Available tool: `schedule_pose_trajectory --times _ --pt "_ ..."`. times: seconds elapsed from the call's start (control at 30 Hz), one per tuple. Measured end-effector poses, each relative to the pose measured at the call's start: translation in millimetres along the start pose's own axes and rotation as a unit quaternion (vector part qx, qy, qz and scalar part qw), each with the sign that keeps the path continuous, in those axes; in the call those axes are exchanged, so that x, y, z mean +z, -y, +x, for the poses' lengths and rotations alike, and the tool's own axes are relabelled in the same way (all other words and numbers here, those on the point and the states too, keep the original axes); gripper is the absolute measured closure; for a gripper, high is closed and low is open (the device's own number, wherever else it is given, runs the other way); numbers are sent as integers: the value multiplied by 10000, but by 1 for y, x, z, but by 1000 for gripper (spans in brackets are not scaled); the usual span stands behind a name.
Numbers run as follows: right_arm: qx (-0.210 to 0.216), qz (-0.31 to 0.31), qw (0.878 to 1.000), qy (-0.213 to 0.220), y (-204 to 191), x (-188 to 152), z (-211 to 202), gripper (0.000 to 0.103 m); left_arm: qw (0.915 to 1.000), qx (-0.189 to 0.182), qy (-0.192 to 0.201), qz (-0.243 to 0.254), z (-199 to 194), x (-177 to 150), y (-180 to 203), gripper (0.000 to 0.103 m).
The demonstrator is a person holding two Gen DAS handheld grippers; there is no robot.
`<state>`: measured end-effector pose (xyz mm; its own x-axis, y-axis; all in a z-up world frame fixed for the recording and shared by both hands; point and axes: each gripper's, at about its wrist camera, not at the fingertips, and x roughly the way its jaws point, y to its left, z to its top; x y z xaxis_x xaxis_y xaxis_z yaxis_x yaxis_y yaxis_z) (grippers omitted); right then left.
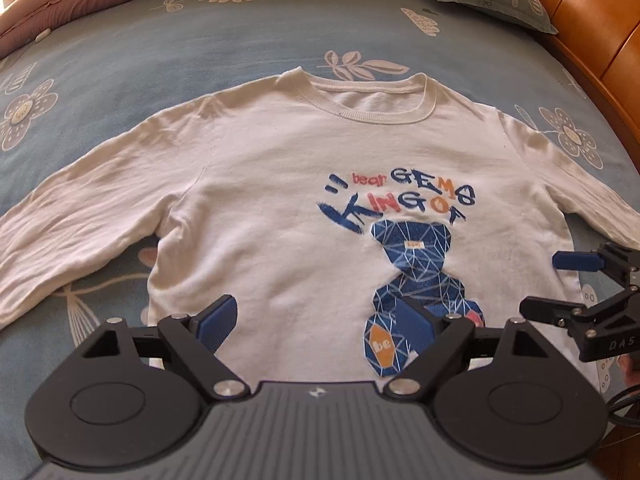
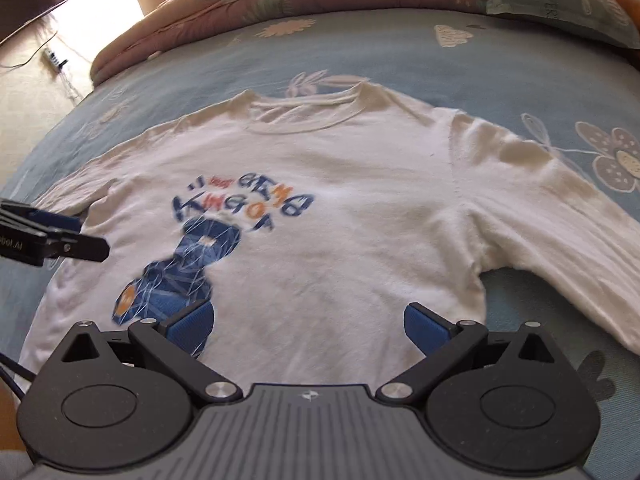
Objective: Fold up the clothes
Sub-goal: 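Raise both open grippers and pull back above the whole sweatshirt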
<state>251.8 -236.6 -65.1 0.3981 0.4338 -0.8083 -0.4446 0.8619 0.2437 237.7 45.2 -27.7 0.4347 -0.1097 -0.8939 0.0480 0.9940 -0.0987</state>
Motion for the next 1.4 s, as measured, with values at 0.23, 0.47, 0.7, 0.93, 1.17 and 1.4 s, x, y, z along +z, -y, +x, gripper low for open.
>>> schedule_pose_trajectory --times 0.23,0.47,0.7,0.93,1.17,1.4 --pt "-279 -663 9973 136 -13 -26 4 0 9995 -256 -175 108 18 -44 -12 11" --pt "-913 -699 9934 21 -31 -28 -2 0 9960 -485 67 748 -8 -58 -16 12" --pt "-867 -899 9901 -638 -54 -45 -4 0 9952 -496 -343 775 2 -68 -21 10" --pt "-962 -431 9935 -429 -52 -54 -2 0 9973 -473 -263 490 1 -70 -22 8" --pt "-932 -379 9945 -275 -49 -58 -4 0 9973 -93 -63 723 5 -80 -7 3" --pt "-935 -423 9945 -181 -50 -58 -2 0 9964 -35 181 830 4 -88 -4 1"
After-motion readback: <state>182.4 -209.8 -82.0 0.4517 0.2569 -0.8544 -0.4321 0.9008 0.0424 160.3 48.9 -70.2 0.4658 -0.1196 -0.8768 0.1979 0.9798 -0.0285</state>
